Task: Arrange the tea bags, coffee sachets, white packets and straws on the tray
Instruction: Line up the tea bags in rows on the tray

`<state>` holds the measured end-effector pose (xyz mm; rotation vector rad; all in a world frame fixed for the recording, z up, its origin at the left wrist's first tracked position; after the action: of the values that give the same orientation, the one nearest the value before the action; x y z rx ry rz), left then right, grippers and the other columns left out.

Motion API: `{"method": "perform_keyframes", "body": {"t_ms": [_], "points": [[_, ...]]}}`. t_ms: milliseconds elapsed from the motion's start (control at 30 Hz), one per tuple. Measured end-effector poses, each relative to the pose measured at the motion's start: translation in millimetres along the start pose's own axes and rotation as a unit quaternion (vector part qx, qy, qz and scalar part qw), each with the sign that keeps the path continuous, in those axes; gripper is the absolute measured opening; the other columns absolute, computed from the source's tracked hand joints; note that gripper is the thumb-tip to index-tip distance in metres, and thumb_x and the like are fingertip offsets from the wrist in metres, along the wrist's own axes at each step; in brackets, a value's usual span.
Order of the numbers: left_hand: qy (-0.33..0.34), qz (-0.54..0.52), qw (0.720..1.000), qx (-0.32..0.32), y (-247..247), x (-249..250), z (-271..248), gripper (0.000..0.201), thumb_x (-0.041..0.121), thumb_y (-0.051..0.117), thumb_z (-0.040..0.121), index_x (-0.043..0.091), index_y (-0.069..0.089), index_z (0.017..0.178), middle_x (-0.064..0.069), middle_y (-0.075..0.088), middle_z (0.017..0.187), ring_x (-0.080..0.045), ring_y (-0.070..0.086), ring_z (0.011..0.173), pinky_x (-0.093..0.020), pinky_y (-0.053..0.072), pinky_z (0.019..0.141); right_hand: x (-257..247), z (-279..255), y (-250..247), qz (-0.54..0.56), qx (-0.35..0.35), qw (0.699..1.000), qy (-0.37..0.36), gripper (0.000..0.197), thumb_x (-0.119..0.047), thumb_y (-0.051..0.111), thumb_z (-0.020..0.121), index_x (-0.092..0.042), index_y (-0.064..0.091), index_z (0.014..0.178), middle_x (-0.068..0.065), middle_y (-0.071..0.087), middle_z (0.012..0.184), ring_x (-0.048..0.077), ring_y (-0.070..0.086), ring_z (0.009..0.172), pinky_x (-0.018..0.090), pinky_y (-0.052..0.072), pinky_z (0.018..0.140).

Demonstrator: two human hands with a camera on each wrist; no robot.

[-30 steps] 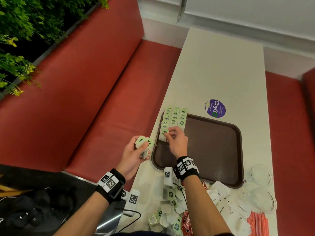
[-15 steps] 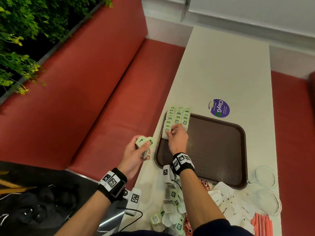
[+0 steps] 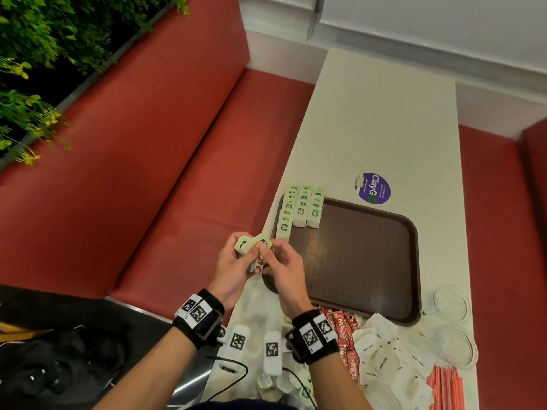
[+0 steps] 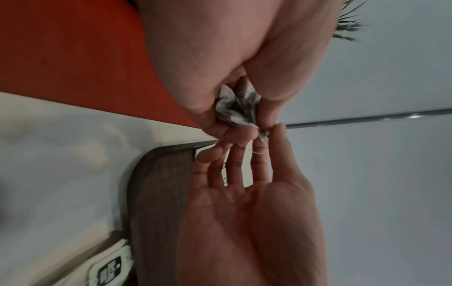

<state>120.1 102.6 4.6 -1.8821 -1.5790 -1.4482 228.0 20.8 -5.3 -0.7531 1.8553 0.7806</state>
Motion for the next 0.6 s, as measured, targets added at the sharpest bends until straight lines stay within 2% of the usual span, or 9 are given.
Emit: {"method": "perform_keyframes", "body": {"t_ms": [100, 200, 333, 500, 600], "points": [[-0.001, -0.001, 1.000, -0.008, 1, -1, -2, 0.021, 0.007, 0.073, 0.100, 0.012, 0.059, 0.114, -0.009, 0.065, 0.096, -0.017, 0.058, 0.077, -0.028, 0.050, 0.058, 5, 0, -4, 0.073, 0.026, 0.997, 0.014, 0.024, -0.028, 0.077, 0.102, -0.007, 0.072, 0.112, 0.025, 0.073, 0.115, 0.028, 0.065, 0.098, 0.046, 0.051, 0.083], [-0.010, 0.017, 1.000, -0.016, -1, -4, -5, 0.026, 0.008, 0.077, 0.097, 0.012, 0.060, 0.116, -0.009, 0.066, 0.096, -0.017, 0.057, 0.075, -0.031, 0.048, 0.059, 0, 2, -11, 0.081, 0.036, 0.996, -0.002, 0.023, -0.021, 0.073, 0.105, -0.001, 0.066, 0.113, 0.024, 0.076, 0.111, 0.029, 0.068, 0.096, 0.047, 0.053, 0.083], [-0.033, 0.013, 0.999, -0.019, 0, -9, -9, 0.023, 0.007, 0.076, 0.098, 0.012, 0.061, 0.114, -0.009, 0.064, 0.094, -0.018, 0.056, 0.073, -0.030, 0.047, 0.059, -7, 11, -22, 0.046, 0.071, 0.996, -0.026, 0.019, -0.019, 0.072, 0.106, -0.004, 0.065, 0.115, 0.025, 0.077, 0.099, 0.026, 0.069, 0.084, 0.041, 0.058, 0.079], [-0.050, -0.011, 0.998, -0.021, 1, -4, -12, 0.021, 0.007, 0.071, 0.101, 0.008, 0.062, 0.120, -0.009, 0.065, 0.095, -0.017, 0.060, 0.074, -0.030, 0.049, 0.061, -11, 32, -46, -0.057, 0.131, 0.988, -0.051, 0.014, -0.025, 0.073, 0.105, -0.016, 0.069, 0.115, 0.004, 0.083, 0.092, 0.017, 0.072, 0.074, 0.036, 0.062, 0.080], [-0.065, -0.019, 0.997, -0.023, -3, -2, -10, 0.024, 0.007, 0.061, 0.105, 0.006, 0.062, 0.129, -0.012, 0.071, 0.107, -0.020, 0.065, 0.084, -0.033, 0.054, 0.069, -2, 49, -63, -0.138, 0.152, 0.977, -0.052, 0.014, -0.029, 0.074, 0.105, -0.023, 0.068, 0.116, -0.010, 0.082, 0.094, 0.015, 0.077, 0.079, 0.042, 0.064, 0.089]]}}
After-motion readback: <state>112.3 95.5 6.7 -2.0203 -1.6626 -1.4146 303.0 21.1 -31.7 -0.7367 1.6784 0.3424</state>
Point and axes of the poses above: each hand's wrist, its own z-axis towards the middle knuckle, its own y-axis out of the palm, x = y × z, the point moved 3 cm from there along z, towards the middle knuckle
